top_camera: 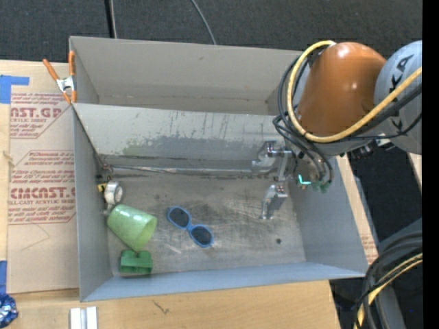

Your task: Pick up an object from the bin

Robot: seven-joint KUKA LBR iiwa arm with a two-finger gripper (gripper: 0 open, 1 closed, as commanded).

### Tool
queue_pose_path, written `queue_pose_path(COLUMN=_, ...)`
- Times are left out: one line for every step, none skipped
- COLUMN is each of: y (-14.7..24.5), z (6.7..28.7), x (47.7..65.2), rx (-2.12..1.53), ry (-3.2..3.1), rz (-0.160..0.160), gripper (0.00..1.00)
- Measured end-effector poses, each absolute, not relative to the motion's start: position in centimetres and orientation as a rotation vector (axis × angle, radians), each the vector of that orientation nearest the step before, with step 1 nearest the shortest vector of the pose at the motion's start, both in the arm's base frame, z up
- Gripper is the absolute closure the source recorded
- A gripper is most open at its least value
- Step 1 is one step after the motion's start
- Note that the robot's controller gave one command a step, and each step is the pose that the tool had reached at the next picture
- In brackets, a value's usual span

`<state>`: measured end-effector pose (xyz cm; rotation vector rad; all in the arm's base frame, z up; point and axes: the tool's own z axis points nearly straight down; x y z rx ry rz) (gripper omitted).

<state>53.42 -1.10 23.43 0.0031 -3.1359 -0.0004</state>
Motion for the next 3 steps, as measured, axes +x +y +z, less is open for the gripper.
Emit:
queue_pose_path(y=2.8, z=12.4, x=49.2, rx=0.082, ry=-3.131, rz=-0.002, gripper=0.00)
queue_pose_path(y=5.8, z=9.4, x=55.4, rx=-0.088, ry=-3.142, rz=-0.003, gripper=0.00)
queue_pose_path(y=14.2, z=9.2, x=56.6, rx=-0.447, ry=-3.110, rz=-0.006, gripper=0.00)
